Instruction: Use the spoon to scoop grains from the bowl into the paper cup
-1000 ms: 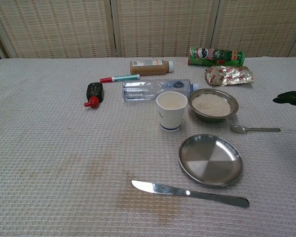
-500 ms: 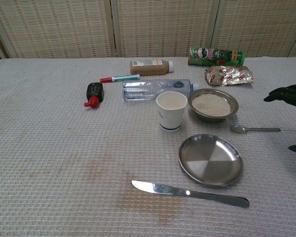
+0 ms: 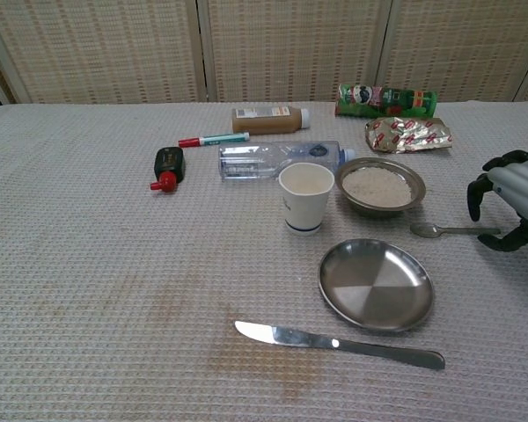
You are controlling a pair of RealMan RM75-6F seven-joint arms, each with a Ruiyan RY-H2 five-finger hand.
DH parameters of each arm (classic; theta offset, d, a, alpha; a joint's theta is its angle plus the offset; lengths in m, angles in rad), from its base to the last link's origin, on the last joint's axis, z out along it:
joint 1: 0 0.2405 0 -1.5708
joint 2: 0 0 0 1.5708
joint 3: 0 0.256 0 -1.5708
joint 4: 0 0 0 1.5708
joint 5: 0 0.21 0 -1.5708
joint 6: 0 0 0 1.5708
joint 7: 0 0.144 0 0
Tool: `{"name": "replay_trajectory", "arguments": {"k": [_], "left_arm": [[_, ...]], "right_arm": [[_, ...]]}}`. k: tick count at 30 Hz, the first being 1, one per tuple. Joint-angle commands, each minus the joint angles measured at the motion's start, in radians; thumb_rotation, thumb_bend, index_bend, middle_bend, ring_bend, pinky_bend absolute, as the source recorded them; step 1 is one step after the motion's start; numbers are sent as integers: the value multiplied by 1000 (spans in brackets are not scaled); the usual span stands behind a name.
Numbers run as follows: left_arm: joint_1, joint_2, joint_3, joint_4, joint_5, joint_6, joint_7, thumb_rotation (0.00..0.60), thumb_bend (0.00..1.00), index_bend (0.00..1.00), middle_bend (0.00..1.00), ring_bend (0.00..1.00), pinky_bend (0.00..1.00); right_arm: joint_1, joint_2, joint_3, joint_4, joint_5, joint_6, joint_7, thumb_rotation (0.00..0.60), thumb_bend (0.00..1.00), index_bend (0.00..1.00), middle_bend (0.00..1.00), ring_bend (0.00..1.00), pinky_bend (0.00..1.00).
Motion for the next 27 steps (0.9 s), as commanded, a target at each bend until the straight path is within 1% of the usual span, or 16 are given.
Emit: {"name": "replay_trajectory", "arguments": {"k": [1,5,8,16,24,27], "left_arm": [[-1,2,0,0,-1,-2,-3,600,421,0,0,0,216],[-2,3,3,-1,2,-5,-3,600,420,0,0,0,216],[-4,3,4,-2,2,-9,6,600,436,0,0,0,216],[-8,5,4,-3,-4,-19,3,600,449,0,0,0,215],[-8,8,6,-3,-4,-19,3,600,451,0,0,0,214],[-9,10,7,-4,-6,-24,2,600,477,0,0,0,214]], "right_arm": [[10,-18,11,35,20,-7,4,600,227,487,357,85,0],[20,-22,20,58,45,-25,4,600,227,466,357,85,0],[26,-33,17,72,37,-8,-4,600,229,464,357,85,0],[44,-56,1,101,33,-19,-25,600,294,492,356,85,0],[59,-79,-7,134,47,-47,-32,600,295,492,356,85,0],[60,-83,-8,138,49,-47,-29,600,295,492,356,85,0]]}}
